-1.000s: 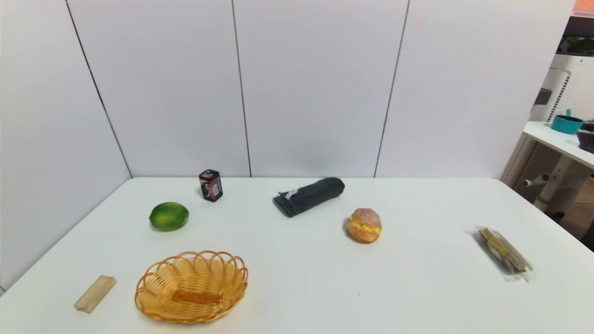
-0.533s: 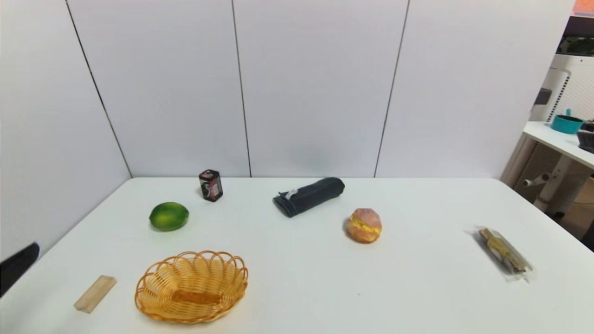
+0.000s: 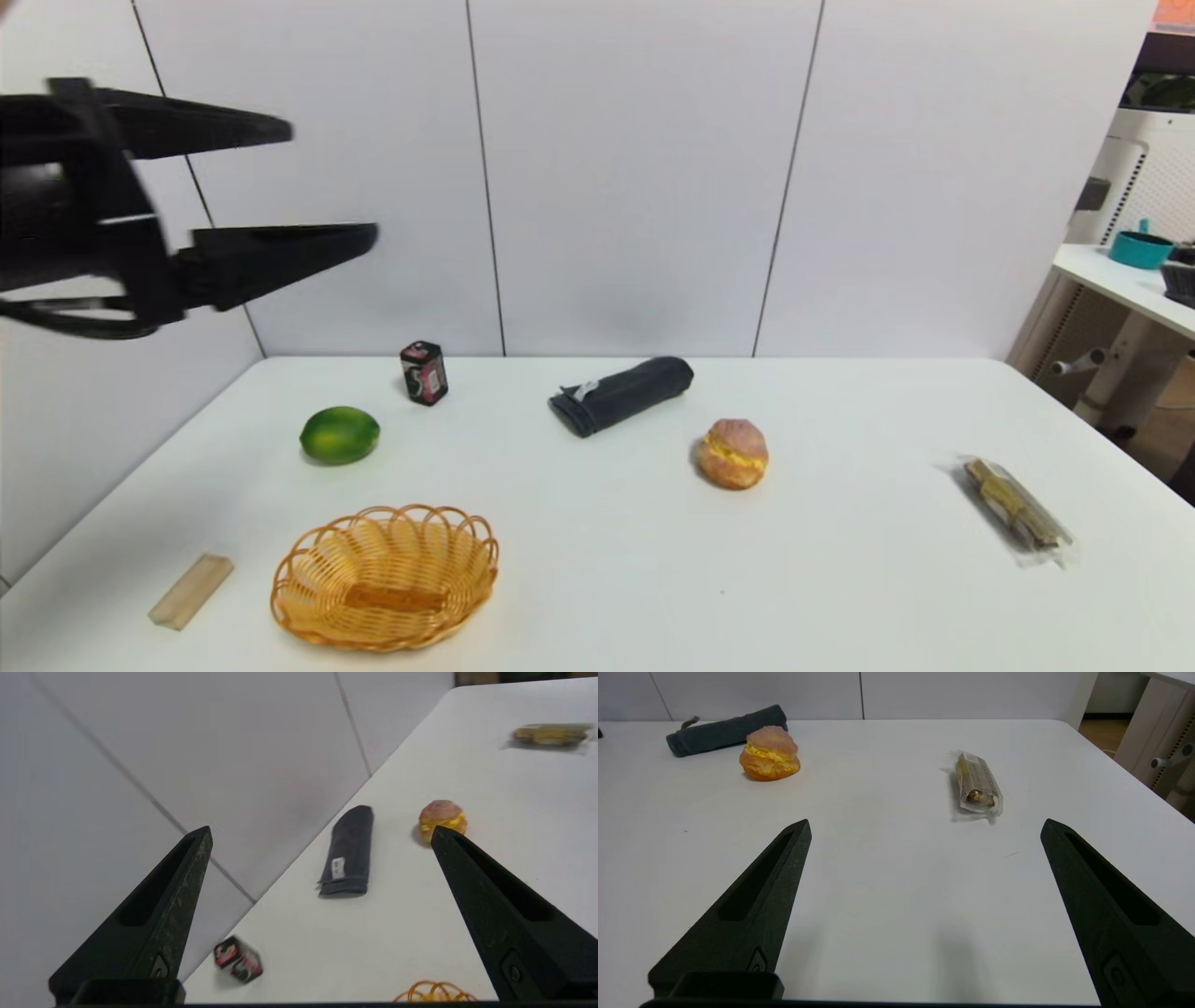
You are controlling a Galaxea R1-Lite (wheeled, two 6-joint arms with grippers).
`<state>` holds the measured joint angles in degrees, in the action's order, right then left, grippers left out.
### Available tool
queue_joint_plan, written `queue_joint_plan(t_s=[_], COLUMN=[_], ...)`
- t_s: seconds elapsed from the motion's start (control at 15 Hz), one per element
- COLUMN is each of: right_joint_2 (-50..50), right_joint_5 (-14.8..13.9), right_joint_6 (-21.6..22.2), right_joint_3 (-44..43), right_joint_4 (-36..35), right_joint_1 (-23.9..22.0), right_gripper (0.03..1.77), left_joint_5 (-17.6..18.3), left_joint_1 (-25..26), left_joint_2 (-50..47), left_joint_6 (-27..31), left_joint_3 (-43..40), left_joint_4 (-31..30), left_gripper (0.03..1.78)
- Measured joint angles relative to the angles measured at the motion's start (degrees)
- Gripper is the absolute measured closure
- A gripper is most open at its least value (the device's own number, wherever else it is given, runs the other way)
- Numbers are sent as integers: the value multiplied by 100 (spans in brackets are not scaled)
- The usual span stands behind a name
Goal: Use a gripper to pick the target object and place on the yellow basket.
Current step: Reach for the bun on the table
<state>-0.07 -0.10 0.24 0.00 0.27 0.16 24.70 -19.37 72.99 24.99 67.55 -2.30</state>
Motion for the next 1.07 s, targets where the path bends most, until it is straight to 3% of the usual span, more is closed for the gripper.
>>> queue_joint_plan(t_s=[0.4,1.07], right_joint_2=[0,0], right_joint_5=[2,-1], right_joint_6=[2,2], right_joint_3=[0,0], right_joint_4=[0,0], right_joint_1=[-2,0], right_gripper=[10,10], left_joint_5=[32,29], left_joint_1=[-1428,-2211], left_joint_2=[2054,4411], left_joint_6=[-99,-413], left_joint_3=[1445,3188], left_joint_4=[-26,-127], left_gripper=[12,12])
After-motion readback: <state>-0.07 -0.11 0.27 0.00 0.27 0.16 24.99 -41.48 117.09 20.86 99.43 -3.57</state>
